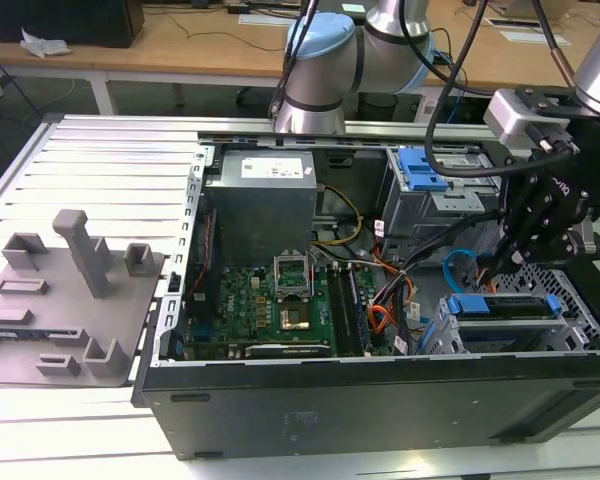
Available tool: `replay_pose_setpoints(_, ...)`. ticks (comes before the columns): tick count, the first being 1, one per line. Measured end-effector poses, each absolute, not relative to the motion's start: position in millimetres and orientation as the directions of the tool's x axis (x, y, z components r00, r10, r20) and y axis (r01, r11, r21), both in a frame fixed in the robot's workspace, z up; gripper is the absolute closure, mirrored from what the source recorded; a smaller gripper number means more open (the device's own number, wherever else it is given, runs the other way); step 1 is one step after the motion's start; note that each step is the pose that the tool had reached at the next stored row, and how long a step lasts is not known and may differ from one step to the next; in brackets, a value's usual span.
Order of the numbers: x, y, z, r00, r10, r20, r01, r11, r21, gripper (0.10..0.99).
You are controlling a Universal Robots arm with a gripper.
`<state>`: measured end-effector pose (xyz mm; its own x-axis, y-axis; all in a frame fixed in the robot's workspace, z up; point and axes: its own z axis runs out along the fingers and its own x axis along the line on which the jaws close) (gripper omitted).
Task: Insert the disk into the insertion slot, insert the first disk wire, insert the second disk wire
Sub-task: 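Insert the first disk wire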
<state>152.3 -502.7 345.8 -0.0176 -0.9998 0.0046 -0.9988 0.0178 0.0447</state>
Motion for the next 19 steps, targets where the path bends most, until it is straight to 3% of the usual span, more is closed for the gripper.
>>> replay_pose_setpoints(5,152,-503,346,-0.018,-1.0,0.007,-0.999,0.018,0.045,0.898)
replay_pose_setpoints(6,152,-503,346,-0.018,-1.0,0.007,-0.999,0.018,0.045,0.82)
replay_pose_setpoints(16,152,-517,346,-0.018,-0.999,0.028,-0.999,0.019,0.044,0.82)
replay_pose_setpoints(17,152,-517,346,-0.018,-0.999,0.028,-0.999,0.019,0.044,0.898)
replay_pose_setpoints(19,152,-517,346,-0.018,-0.999,0.028,-0.999,0.019,0.044,0.91)
